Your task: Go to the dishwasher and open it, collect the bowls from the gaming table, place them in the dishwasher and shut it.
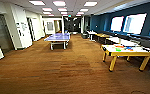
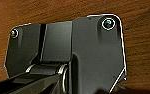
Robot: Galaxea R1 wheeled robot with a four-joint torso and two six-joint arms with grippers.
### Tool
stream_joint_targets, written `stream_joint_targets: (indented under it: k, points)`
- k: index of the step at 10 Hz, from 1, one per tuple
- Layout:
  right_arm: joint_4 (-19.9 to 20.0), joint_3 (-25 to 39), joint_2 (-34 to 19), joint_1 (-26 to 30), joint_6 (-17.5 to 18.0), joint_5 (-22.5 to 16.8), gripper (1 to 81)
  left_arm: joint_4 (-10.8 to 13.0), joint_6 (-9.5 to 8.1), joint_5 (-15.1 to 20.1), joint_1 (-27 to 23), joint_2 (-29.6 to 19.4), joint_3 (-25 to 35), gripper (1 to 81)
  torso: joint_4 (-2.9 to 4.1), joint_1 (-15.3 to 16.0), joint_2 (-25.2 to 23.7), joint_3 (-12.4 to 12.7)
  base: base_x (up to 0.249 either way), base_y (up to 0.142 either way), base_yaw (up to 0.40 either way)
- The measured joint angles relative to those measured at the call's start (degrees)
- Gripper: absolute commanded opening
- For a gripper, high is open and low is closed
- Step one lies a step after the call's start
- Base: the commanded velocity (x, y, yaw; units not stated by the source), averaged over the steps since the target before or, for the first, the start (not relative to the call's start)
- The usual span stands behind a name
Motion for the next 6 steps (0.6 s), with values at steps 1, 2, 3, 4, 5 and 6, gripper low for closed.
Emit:
stream_joint_targets:
  k: [1,2,3,4,5,6]
  points:
    - [0.0,0.0,0.0,0.0,0.0,0.0,81.1,0.0,0.0,0.0,0.0,0.0,0.0,81.1,0.0,0.0,0.0,0.0,0.224,0.0,0.0]
    - [0.0,0.0,0.0,0.0,0.0,0.0,81.1,0.0,0.0,0.0,0.0,0.0,0.0,81.1,0.0,0.0,0.0,0.0,0.225,0.0,0.0]
    - [0.0,0.0,0.0,-0.1,0.0,0.0,81.1,0.0,0.0,0.0,0.0,0.0,0.0,81.1,0.0,0.0,0.0,0.0,0.224,0.0,0.0]
    - [0.0,0.0,0.0,0.0,0.0,0.0,81.1,0.0,0.0,0.0,0.0,0.1,0.0,81.1,0.0,0.0,0.0,0.0,0.224,0.0,0.0]
    - [0.0,0.0,0.0,0.1,0.0,0.0,81.1,0.0,0.0,0.0,0.0,0.1,0.0,81.1,0.0,0.0,0.0,0.0,0.224,0.0,0.0]
    - [0.0,0.0,0.0,0.1,0.0,0.0,81.1,0.0,0.0,0.0,0.0,0.1,0.0,81.1,0.0,0.0,0.0,0.0,0.224,0.0,0.0]
